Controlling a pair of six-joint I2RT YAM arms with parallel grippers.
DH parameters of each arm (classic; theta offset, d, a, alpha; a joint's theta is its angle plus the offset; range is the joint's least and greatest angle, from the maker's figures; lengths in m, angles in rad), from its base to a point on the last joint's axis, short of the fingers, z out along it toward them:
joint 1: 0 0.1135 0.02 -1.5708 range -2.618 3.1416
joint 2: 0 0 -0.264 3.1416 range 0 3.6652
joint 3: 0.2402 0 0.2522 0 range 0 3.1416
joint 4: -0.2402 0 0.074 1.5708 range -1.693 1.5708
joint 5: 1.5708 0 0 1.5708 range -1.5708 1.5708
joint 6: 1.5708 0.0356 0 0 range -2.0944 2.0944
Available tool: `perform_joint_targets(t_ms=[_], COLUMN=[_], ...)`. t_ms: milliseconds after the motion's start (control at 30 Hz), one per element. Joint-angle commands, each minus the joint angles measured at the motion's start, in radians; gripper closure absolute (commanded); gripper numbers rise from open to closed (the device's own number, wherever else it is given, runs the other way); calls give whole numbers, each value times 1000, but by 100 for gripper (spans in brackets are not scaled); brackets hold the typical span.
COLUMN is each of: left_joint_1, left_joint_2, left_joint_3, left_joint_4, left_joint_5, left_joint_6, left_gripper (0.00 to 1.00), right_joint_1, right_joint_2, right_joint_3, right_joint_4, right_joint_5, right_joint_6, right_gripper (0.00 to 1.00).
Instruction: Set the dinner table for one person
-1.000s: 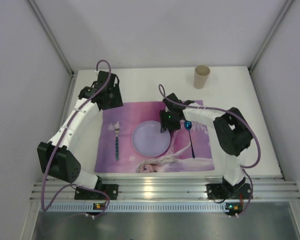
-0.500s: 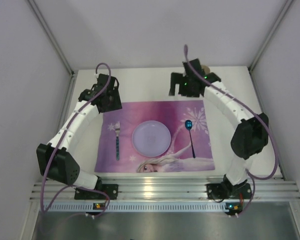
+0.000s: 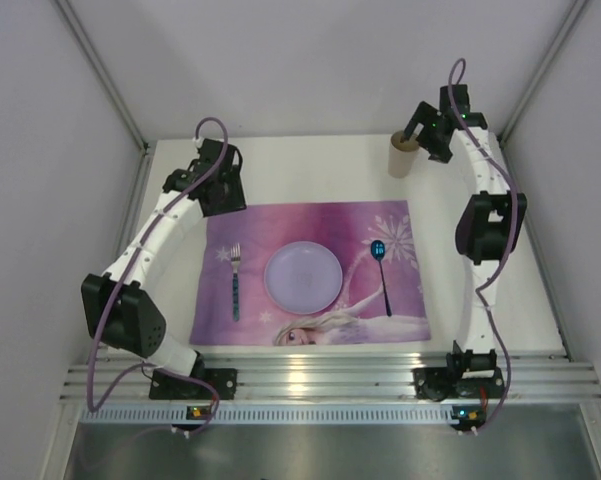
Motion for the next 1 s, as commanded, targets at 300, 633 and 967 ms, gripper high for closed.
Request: perform_joint_targets(t_ms=[300,633,967], left_joint_1=[14,18,18], left_joint_2=[116,150,121], left_joint_3=[145,167,122], left_joint_4=[-10,-10,23], left_joint_5=[-21,0,49], left_joint_6=[39,45,19], left_gripper=[46,46,47], right_joint_1=[-2,-10,96], right_joint_2=[70,43,-183], right_joint_3=[44,44,20], right_joint_4=[3,-14,-186], right_joint_5=[51,80,100], right_joint_6=[68,14,-133], right_gripper=[65,100,100])
